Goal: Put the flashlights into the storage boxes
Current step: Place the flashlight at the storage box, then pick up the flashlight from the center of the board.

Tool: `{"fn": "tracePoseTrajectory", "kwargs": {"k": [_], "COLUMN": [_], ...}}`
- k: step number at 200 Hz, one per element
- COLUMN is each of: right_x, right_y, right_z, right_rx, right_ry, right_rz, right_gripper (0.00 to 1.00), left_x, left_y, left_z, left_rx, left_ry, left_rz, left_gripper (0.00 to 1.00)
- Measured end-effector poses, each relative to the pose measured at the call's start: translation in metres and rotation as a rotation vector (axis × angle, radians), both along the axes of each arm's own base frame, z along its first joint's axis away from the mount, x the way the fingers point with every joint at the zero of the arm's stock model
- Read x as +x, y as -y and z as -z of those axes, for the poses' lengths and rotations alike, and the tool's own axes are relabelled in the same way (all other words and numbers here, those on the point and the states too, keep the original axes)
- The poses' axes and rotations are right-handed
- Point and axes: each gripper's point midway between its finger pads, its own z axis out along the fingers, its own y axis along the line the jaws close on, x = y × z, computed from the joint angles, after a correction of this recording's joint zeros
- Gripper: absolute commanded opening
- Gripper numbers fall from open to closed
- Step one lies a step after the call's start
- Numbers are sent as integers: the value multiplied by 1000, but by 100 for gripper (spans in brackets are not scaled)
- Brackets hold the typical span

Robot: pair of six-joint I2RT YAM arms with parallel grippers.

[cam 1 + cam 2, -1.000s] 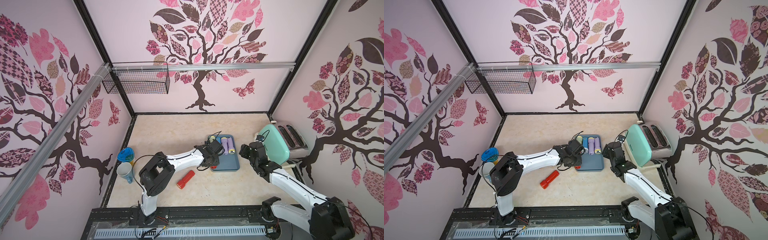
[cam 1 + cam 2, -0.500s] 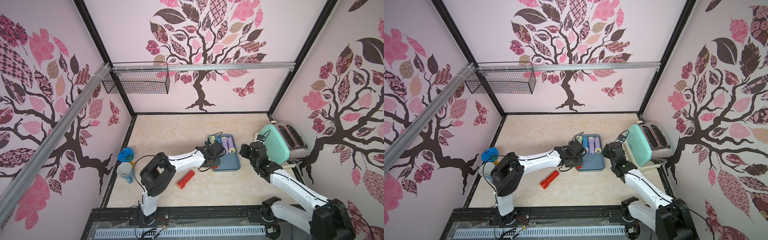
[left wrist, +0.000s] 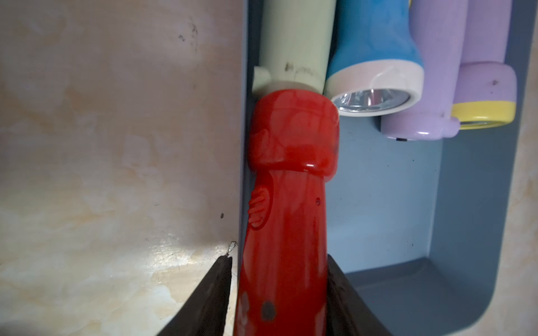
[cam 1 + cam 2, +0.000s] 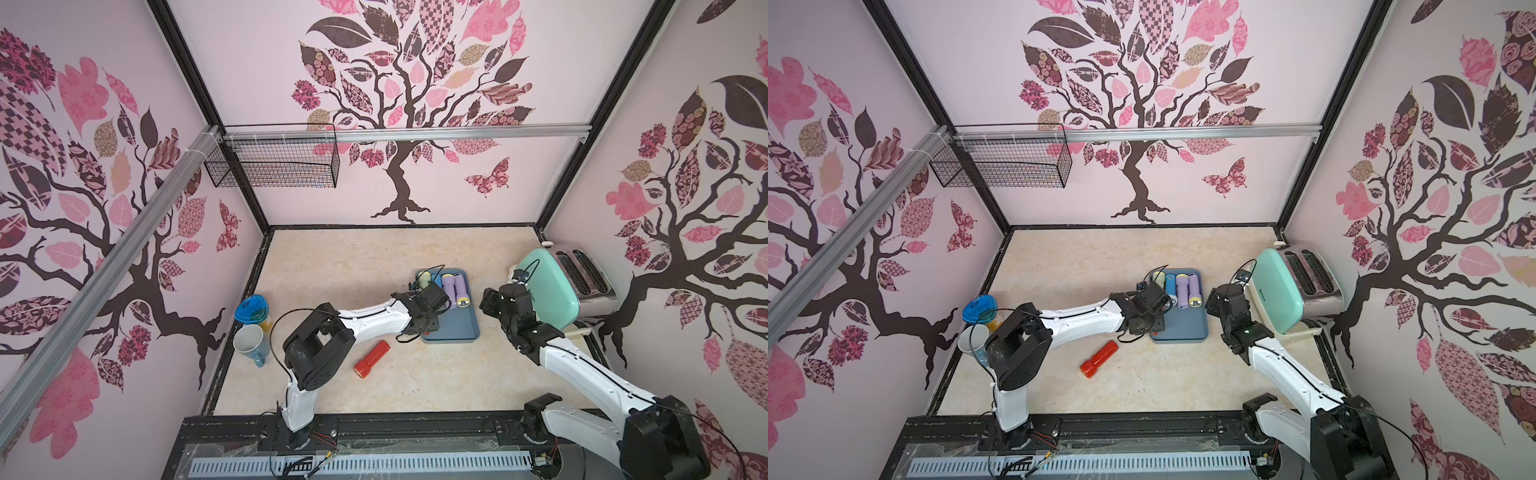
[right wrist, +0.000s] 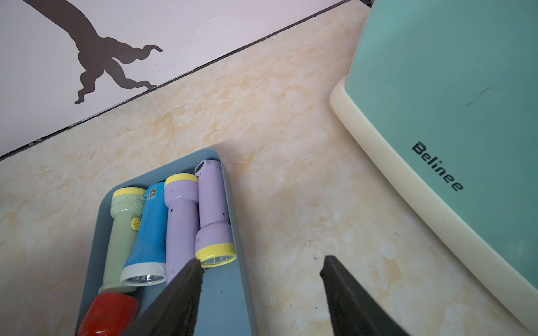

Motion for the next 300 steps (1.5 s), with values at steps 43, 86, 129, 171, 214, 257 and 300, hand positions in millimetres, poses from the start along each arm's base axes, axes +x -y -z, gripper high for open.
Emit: {"fn": "tracePoseTrajectory", "kwargs": {"k": [43, 86, 129, 171, 214, 257, 300], "right_x": [1, 2, 2, 1, 1, 1, 1], "right_y": [-13, -39, -54, -59, -60, -60, -60], "right_z": [0, -5, 1, 7, 7, 7, 6], "right_rx": [23, 87, 123, 136, 138, 138, 138], "right_ry": [-2, 11, -11, -32, -31, -32, -30], "right_rz": [-74, -210, -277, -301, -303, -304, -304], "right_gripper": [66, 66, 67, 69, 71, 73, 73], "left_x": [5, 6, 7, 6, -13, -11, -8], "left_y": [-6, -19, -90, -162, -192, -182, -186], "left_z": [0, -21, -65, -96, -86, -66, -32], "left_rx": [13, 1, -22, 74, 258, 275, 348], "left_ry": [8, 26, 84, 181, 276, 274, 202], "left_rz": [-23, -37, -124, -127, 87, 191, 193], "left_gripper": [50, 48, 49, 50, 52, 52, 54]}}
